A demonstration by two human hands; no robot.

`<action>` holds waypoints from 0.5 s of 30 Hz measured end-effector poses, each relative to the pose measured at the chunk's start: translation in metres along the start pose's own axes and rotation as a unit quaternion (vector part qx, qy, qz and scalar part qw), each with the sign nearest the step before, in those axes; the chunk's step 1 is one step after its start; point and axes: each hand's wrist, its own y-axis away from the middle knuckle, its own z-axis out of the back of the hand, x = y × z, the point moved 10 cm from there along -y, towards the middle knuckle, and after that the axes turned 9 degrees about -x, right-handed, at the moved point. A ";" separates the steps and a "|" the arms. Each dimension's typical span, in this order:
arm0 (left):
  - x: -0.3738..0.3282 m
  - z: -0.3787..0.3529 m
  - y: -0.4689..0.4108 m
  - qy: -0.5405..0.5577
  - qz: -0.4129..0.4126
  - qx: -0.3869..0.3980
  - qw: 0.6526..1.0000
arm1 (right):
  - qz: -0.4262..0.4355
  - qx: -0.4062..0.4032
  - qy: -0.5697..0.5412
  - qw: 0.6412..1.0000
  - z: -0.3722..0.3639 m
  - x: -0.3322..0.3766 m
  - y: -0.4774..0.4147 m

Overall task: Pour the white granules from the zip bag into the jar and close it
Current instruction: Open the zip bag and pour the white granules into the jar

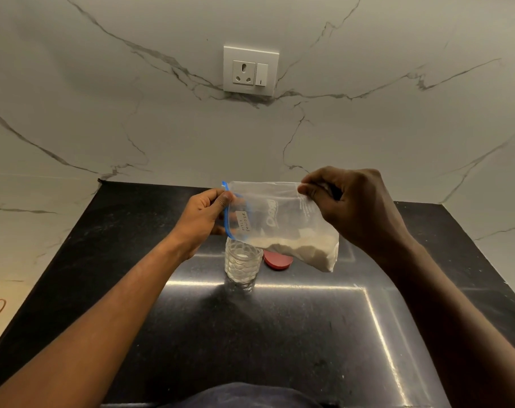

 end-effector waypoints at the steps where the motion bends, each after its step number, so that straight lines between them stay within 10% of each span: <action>1: 0.000 0.000 0.000 -0.002 -0.001 -0.001 1.000 | -0.003 -0.005 -0.001 1.000 0.001 0.000 -0.001; 15: 0.004 0.000 0.004 -0.007 0.014 -0.008 1.000 | -0.011 0.037 0.012 0.999 -0.006 -0.003 -0.003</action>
